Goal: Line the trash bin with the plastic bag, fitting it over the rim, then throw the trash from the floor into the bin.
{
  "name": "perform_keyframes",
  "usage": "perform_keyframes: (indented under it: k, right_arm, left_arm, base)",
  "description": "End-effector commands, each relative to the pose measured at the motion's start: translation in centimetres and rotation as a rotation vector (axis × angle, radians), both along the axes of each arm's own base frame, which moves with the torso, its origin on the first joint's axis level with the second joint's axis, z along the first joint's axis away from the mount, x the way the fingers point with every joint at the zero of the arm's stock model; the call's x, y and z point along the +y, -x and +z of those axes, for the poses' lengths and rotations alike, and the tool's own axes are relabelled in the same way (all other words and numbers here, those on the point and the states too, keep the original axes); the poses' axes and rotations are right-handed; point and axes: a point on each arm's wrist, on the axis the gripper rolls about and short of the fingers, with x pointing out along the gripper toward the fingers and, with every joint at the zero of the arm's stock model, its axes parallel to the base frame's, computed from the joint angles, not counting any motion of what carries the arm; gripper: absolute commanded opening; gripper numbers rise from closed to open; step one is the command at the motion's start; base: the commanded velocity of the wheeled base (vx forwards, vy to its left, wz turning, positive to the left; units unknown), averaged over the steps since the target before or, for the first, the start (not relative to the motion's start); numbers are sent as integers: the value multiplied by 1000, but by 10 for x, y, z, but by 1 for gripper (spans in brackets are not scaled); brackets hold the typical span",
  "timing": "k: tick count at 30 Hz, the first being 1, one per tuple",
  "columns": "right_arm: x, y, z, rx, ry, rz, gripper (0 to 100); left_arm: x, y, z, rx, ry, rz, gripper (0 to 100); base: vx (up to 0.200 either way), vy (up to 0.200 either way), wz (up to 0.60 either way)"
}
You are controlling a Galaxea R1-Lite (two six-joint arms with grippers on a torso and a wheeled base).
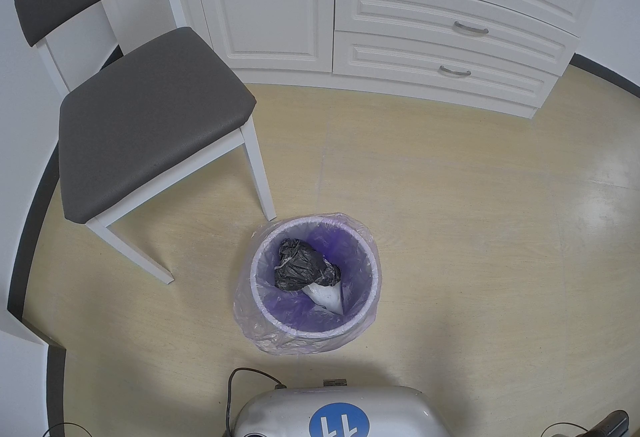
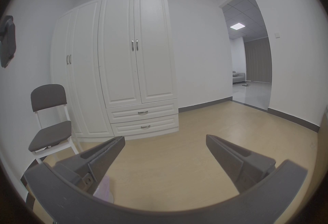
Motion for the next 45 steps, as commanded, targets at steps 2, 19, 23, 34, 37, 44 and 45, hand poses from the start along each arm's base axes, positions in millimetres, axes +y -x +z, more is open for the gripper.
perform_keyframes:
  k: [2, 19, 23, 34, 37, 44, 45]
  right_arm:
    - [-1, -4, -12, 1, -11, -35, 100]
    - [0, -4, -9, -122, 123, -35, 100]
    - [1, -3, -8, -130, 158, -35, 100]
    - [3, -9, -17, -32, 213, 66, 100]
    - [4, -12, -25, 44, 214, 100, 100]
    - [5, -16, -40, 183, 212, 178, 100]
    - [5, -16, -40, 183, 212, 178, 100]
  left_arm:
    - [-3, 3, -28, -14, -1, 27, 100]
    - [-3, -5, -30, -113, 62, 14, 100]
    - [-3, -15, -42, -91, 56, 4, 100]
    - [-3, -38, -75, -77, 55, 0, 100]
    - [-4, -42, -83, -49, 51, -20, 100]
    - [-4, -49, -102, 20, 59, -23, 100]
    - [-4, -49, -102, 20, 59, -23, 100]
  base:
    - [0, 0, 0]
    - [0, 0, 0]
    - [0, 0, 0]
    - [0, 0, 0]
    - [0, 0, 0]
    - [0, 0, 0]
    - [0, 0, 0]
